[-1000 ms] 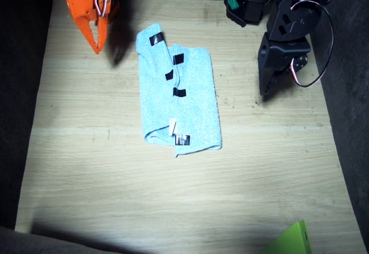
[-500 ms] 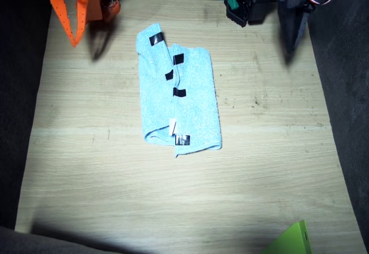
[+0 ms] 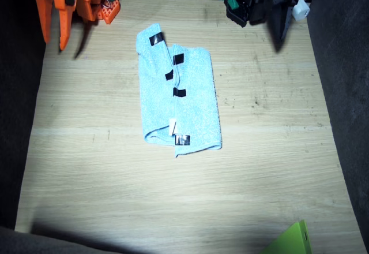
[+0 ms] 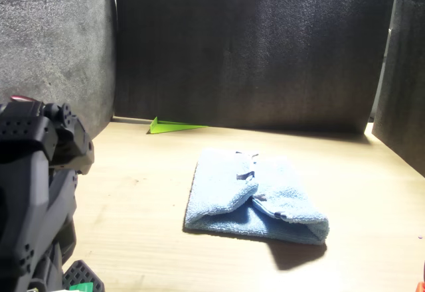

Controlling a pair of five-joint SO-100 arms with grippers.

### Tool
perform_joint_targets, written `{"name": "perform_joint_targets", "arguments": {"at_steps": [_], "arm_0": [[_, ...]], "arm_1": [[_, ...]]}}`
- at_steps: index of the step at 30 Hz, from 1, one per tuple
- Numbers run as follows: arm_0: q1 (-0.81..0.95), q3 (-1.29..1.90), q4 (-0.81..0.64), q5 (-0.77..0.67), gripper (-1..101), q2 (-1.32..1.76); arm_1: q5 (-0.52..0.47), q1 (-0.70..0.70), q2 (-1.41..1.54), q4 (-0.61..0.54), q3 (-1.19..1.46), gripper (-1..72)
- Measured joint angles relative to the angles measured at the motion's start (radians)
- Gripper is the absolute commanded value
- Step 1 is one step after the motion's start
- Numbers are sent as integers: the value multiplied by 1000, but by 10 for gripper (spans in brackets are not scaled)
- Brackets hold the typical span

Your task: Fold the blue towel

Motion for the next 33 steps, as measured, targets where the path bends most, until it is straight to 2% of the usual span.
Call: {"name": "perform_joint_targets", "arguments": {"at_steps": [8,16,19,33], "arm_0": [[26,0,0,-18,-3,5],[81,0,0,-17,-3,5],[87,0,0,-15,-3,5],[75,0,0,-8,-3,5]], "arm_1": [[5,-3,21,0,0,0],[-74,120,21,0,0,0],[-92,126,21,0,0,1],[-86,129,21,0,0,0]]}}
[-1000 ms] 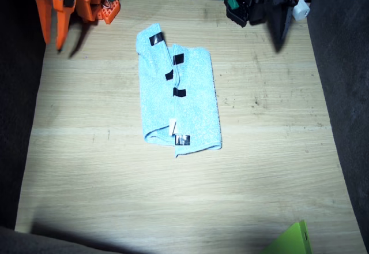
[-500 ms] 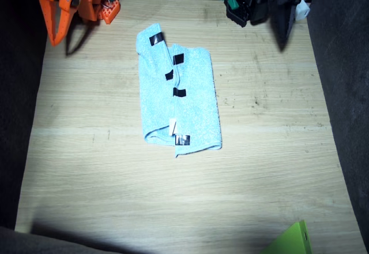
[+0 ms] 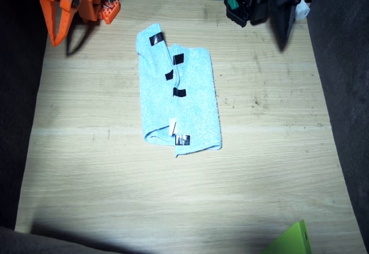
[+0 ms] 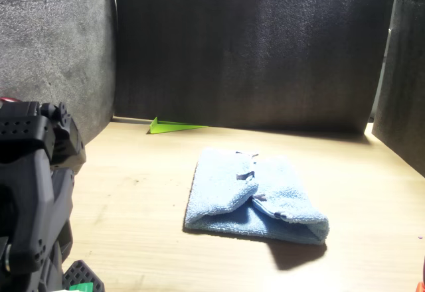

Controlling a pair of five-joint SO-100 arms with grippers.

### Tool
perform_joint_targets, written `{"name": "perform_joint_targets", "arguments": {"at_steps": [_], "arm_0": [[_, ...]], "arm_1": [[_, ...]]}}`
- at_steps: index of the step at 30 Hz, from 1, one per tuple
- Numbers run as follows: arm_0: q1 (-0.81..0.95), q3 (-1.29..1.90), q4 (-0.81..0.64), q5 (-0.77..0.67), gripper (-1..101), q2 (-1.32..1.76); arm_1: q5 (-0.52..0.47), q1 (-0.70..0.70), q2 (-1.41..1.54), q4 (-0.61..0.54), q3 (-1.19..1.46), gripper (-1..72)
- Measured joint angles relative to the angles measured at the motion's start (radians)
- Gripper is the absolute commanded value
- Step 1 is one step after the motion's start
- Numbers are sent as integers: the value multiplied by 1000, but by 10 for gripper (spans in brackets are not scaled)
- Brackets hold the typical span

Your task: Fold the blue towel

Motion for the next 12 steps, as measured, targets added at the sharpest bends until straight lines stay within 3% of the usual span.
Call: {"name": "perform_joint_targets", "arguments": {"at_steps": [12], "arm_0": [[-9,0,-6,5,29,0]], "arm_1": [[25,-18,0,0,0,0]]}}
